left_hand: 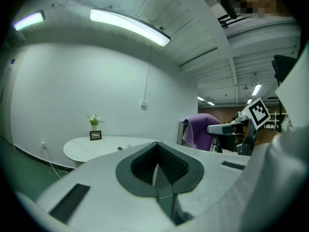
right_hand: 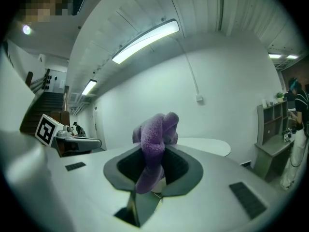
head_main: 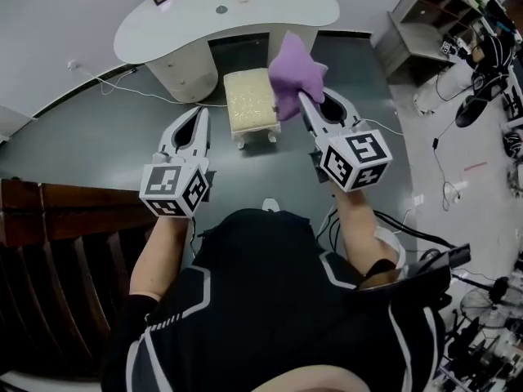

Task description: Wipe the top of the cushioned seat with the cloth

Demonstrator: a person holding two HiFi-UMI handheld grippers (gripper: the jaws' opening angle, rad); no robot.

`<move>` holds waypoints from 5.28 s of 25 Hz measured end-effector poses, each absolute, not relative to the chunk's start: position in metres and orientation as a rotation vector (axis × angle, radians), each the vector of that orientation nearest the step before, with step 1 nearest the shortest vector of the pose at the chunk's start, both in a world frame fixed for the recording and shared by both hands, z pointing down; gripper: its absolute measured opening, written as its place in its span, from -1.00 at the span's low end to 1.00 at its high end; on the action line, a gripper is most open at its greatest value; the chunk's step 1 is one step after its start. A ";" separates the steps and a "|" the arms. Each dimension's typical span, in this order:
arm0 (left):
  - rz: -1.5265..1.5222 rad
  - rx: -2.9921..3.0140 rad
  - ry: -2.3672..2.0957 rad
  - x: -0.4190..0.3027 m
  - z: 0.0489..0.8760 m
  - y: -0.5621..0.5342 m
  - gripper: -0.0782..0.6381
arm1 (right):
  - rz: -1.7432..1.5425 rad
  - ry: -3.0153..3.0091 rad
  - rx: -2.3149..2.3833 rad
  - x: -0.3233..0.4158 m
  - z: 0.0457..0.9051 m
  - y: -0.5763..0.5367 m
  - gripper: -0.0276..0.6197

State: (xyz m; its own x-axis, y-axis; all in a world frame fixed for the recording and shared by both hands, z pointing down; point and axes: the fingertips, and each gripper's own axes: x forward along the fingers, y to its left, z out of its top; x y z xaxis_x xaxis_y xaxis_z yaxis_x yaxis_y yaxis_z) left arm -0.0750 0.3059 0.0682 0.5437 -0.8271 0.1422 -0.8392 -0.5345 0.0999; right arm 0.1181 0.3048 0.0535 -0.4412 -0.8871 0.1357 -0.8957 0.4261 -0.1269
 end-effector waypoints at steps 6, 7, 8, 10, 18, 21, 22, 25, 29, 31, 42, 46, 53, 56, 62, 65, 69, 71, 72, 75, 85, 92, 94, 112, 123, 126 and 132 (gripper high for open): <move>0.160 2.594 -1.481 -0.051 0.075 0.268 -0.77 | 0.265 -2.619 1.608 0.146 0.058 0.262 -0.64; 0.171 2.597 -1.480 -0.050 0.076 0.261 -0.77 | 0.280 -2.623 1.600 0.145 0.061 0.256 -0.64; 0.175 2.597 -1.479 -0.050 0.077 0.254 -0.77 | 0.290 -2.626 1.590 0.142 0.064 0.249 -0.64; 0.163 2.586 -1.474 -0.054 0.081 0.235 -0.77 | 0.293 -2.625 1.569 0.136 0.070 0.234 -0.64; 0.152 2.588 -1.407 -0.089 0.099 0.152 -0.77 | 0.327 -2.556 1.566 0.095 0.100 0.160 -0.64; 0.151 2.587 -1.364 -0.106 0.109 0.123 -0.77 | 0.332 -2.535 1.540 0.070 0.111 0.137 -0.64; 0.152 2.587 -1.358 -0.110 0.112 0.112 -0.77 | 0.331 -2.536 1.531 0.063 0.115 0.127 -0.64; 0.167 2.588 -1.351 -0.121 0.122 0.084 -0.77 | 0.353 -2.527 1.504 0.046 0.130 0.102 -0.64; 0.185 2.563 -1.330 -0.139 0.148 0.063 -0.77 | 0.381 -2.485 1.438 0.019 0.164 0.083 -0.64; 0.189 2.556 -1.311 -0.150 0.161 0.053 -0.77 | 0.393 -2.469 1.392 0.002 0.182 0.072 -0.64; 0.307 2.387 -1.263 -0.192 0.288 0.019 -0.77 | 0.537 -2.302 1.267 -0.055 0.305 0.031 -0.64; 0.378 2.297 -1.275 -0.186 0.345 0.014 -0.77 | 0.566 -2.260 1.131 -0.061 0.368 0.022 -0.64; 0.567 2.054 -1.398 -0.187 0.454 0.021 -0.77 | 0.622 -2.215 0.788 -0.071 0.486 0.035 -0.64; 0.593 2.006 -1.392 -0.178 0.492 0.024 -0.77 | 0.655 -2.192 0.709 -0.073 0.532 0.039 -0.64; 0.669 1.906 -1.399 -0.169 0.552 0.031 -0.77 | 0.704 -2.139 0.630 -0.080 0.602 0.044 -0.64; 0.682 1.858 -1.393 -0.169 0.582 0.033 -0.77 | 0.733 -2.114 0.636 -0.083 0.636 0.041 -0.64; 0.709 1.791 -1.390 -0.177 0.621 0.033 -0.77 | 0.765 -2.053 0.659 -0.084 0.681 0.039 -0.64; 0.744 1.772 -1.375 -0.180 0.635 0.040 -0.77 | 0.788 -2.023 0.659 -0.086 0.699 0.047 -0.64; 0.757 1.767 -1.366 -0.180 0.640 0.043 -0.77 | 0.802 -2.011 0.656 -0.088 0.706 0.052 -0.64; 0.796 1.781 -1.340 -0.175 0.651 0.047 -0.77 | 0.832 -1.984 0.638 -0.087 0.724 0.063 -0.64; 0.837 1.827 -1.233 -0.133 0.663 0.042 -0.77 | 0.836 -1.995 0.599 -0.063 0.737 0.059 -0.64; 0.894 1.830 -1.186 -0.096 0.674 0.039 -0.77 | 0.919 -1.996 0.632 -0.027 0.738 0.052 -0.63; 0.896 1.831 -1.175 -0.084 0.675 0.037 -0.77 | 0.938 -1.997 0.647 -0.017 0.739 0.052 -0.63; 0.946 1.839 -1.082 0.011 0.678 0.014 -0.77 | 1.078 -1.910 0.758 0.106 0.744 0.058 -0.61; 0.919 1.803 -1.065 0.018 0.674 0.007 -0.77 | 1.137 -1.790 0.876 0.182 0.730 0.053 -0.65; 0.935 1.828 -1.056 -0.004 0.668 0.010 -0.77 | 1.074 -1.859 0.851 0.160 0.697 0.042 -0.65; 0.890 1.826 -1.084 -0.077 0.640 0.014 -0.77 | 0.977 -1.991 0.760 0.053 0.646 0.013 -0.65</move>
